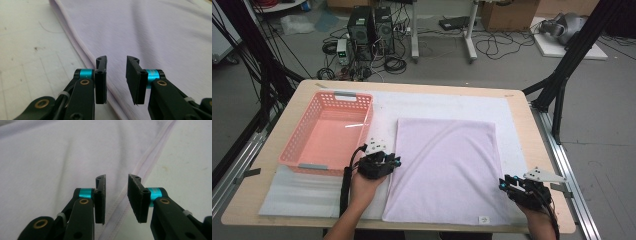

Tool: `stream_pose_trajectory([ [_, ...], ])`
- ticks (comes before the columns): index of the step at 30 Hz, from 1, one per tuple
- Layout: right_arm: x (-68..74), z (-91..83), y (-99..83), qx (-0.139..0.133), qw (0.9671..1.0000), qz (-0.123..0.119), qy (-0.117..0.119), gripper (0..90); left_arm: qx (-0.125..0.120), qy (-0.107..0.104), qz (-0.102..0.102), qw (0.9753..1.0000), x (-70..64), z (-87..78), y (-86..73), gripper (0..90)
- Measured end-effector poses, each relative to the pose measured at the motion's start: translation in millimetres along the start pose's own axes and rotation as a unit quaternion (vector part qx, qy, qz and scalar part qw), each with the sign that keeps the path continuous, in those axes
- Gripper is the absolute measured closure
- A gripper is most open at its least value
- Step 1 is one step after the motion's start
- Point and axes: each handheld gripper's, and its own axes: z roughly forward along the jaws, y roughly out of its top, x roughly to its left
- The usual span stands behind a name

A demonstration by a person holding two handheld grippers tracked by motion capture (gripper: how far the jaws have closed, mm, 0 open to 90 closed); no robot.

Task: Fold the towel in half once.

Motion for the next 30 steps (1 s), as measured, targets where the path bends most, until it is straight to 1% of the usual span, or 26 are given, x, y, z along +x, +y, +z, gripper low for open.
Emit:
stream_pose_trajectory([
  [1, -2.2, 1.8, 1.3, 0.001, 1.0000, 0.003, -0.001, 67.6, -0.002, -0.001, -0.002, 1.0000, 1.3, 3.6, -0.4, 69.0],
  [2, -5.0, 4.1, 2.6, 0.002, 1.0000, 0.004, -0.001, 67.6, 0.002, 0.000, -0.002, 1.0000, 1.6, 7.6, -1.2, 68.7],
  [4, -10.6, 9.2, 5.1, 0.002, 1.0000, 0.007, -0.004, 67.6, 0.020, 0.006, 0.009, 0.9997, 2.2, 15.2, -3.7, 67.8],
  [5, -13.3, 12.0, 6.3, 0.001, 0.9999, 0.010, -0.003, 67.7, 0.017, 0.010, 0.007, 0.9998, 2.0, 15.2, -3.1, 69.2],
  [6, -15.7, 14.1, 7.8, 0.003, 0.9999, 0.011, -0.003, 67.7, 0.014, 0.016, 0.013, 0.9997, 2.0, 14.9, -2.8, 73.9],
  [7, -17.8, 16.3, 9.2, 0.006, 0.9999, 0.013, -0.003, 67.7, 0.018, 0.028, 0.026, 0.9991, 1.5, 14.3, -3.1, 82.4],
  [8, -19.7, 18.6, 10.7, 0.004, 0.9999, 0.014, -0.001, 67.6, 0.019, 0.037, 0.035, 0.9985, 1.0, 13.8, -3.2, 85.1],
  [9, -21.2, 20.9, 12.4, 0.004, 0.9999, 0.013, -0.002, 67.6, 0.020, 0.053, 0.042, 0.9975, -0.5, 12.9, -3.0, 86.2],
  [10, -22.6, 23.0, 14.1, 0.003, 0.9999, 0.012, -0.001, 67.6, 0.018, 0.075, 0.050, 0.9958, -1.8, 11.7, -2.7, 86.6],
  [11, -24.0, 24.9, 15.6, 0.003, 0.9999, 0.010, -0.002, 67.7, 0.020, 0.086, 0.060, 0.9943, -0.6, 11.0, -2.7, 86.6],
  [12, -25.1, 26.6, 17.1, 0.001, 0.9999, 0.013, -0.002, 67.6, 0.019, 0.087, 0.055, 0.9945, 0.8, 10.8, -2.9, 86.6],
  [14, -28.2, 30.2, 19.1, 0.000, 0.9999, 0.013, -0.004, 67.2, 0.013, 0.072, 0.050, 0.9961, 2.4, 10.1, -3.9, 83.9],
  [15, -29.1, 31.8, 19.9, 0.000, 0.9999, 0.015, -0.005, 67.0, 0.013, 0.067, 0.049, 0.9965, 2.5, 10.4, -4.6, 77.9],
  [16, -30.0, 33.5, 20.4, 0.001, 0.9999, 0.015, -0.008, 66.9, 0.015, 0.057, 0.049, 0.9971, 3.5, 10.9, -4.7, 69.9],
  [17, -30.7, 35.7, 20.8, 0.002, 0.9998, 0.016, -0.009, 66.9, 0.013, 0.054, 0.047, 0.9973, 3.7, 10.5, -4.7, 64.5],
  [18, -30.9, 38.1, 21.2, 0.004, 0.9997, 0.019, -0.011, 67.0, 0.011, 0.051, 0.040, 0.9979, 4.5, 10.2, -4.7, 60.3],
  [19, -31.8, 40.9, 22.0, 0.006, 0.9998, 0.017, -0.012, 67.4, 0.012, 0.045, 0.031, 0.9984, 5.4, 10.0, -4.8, 58.6],
  [21, -30.5, 46.9, 24.3, 0.011, 0.9997, 0.020, -0.008, 69.2, 0.012, 0.045, 0.028, 0.9985, 5.7, 9.6, -5.3, 56.1],
  [22, -28.1, 50.1, 25.6, 0.016, 0.9997, 0.017, -0.008, 70.1, 0.011, 0.043, 0.028, 0.9986, 5.9, 8.9, -5.6, 54.7],
  [23, -26.0, 54.1, 26.3, 0.025, 0.9996, 0.010, -0.012, 70.3, 0.008, 0.042, 0.026, 0.9988, 5.5, 8.6, -6.1, 54.6],
  [25, -23.2, 62.5, 25.9, 0.048, 0.9986, 0.004, -0.023, 72.0, 0.009, 0.038, 0.026, 0.9989, 5.3, 7.6, -6.6, 54.2],
  [26, -24.2, 63.1, 25.2, 0.044, 0.9987, 0.010, -0.023, 74.8, 0.008, 0.037, 0.027, 0.9989, 5.4, 7.4, -6.7, 54.2],
  [27, -25.4, 62.3, 25.4, 0.045, 0.9986, 0.020, -0.019, 84.4, 0.008, 0.035, 0.024, 0.9991, 5.3, 7.2, -6.9, 54.1],
  [28, -25.9, 60.2, 25.8, 0.047, 0.9986, 0.017, -0.021, 86.4, 0.006, 0.035, 0.022, 0.9991, 5.5, 7.0, -6.9, 53.8],
  [30, -25.2, 55.9, 26.7, 0.056, 0.9971, -0.009, -0.051, 87.3, 0.007, 0.029, 0.016, 0.9994, 6.2, 6.3, -7.0, 53.5],
])
